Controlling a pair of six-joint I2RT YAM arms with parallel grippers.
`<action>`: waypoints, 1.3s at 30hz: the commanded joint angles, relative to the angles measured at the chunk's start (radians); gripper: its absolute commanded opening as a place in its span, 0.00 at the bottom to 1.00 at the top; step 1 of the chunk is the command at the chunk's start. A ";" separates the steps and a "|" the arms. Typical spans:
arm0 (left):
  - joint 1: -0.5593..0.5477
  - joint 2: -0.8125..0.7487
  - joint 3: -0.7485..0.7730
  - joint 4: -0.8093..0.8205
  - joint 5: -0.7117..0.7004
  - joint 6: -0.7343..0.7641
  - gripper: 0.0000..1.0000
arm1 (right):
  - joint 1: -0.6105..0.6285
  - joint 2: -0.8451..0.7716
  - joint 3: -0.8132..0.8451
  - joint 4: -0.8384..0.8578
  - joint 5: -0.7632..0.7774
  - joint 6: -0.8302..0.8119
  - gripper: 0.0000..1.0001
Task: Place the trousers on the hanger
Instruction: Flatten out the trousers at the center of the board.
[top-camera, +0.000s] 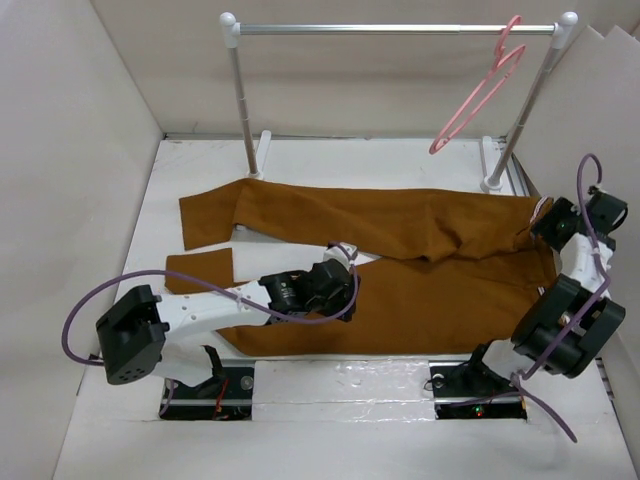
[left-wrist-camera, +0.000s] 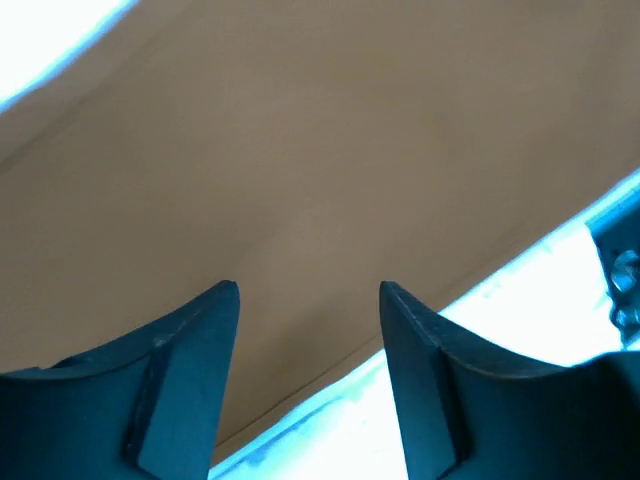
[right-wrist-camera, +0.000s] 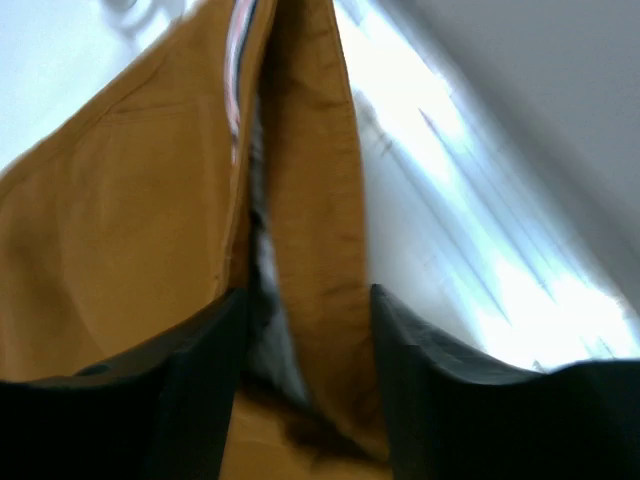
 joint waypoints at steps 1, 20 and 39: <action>0.042 -0.070 0.043 -0.097 -0.133 -0.021 0.56 | 0.020 0.062 0.162 -0.082 0.177 -0.046 0.63; 0.967 -0.303 -0.133 -0.142 0.047 -0.149 0.66 | 1.031 -0.488 -0.335 0.096 0.071 0.069 0.08; 1.183 -0.176 -0.072 -0.136 -0.122 -0.431 0.62 | 1.826 0.119 -0.137 0.223 0.154 -0.006 0.44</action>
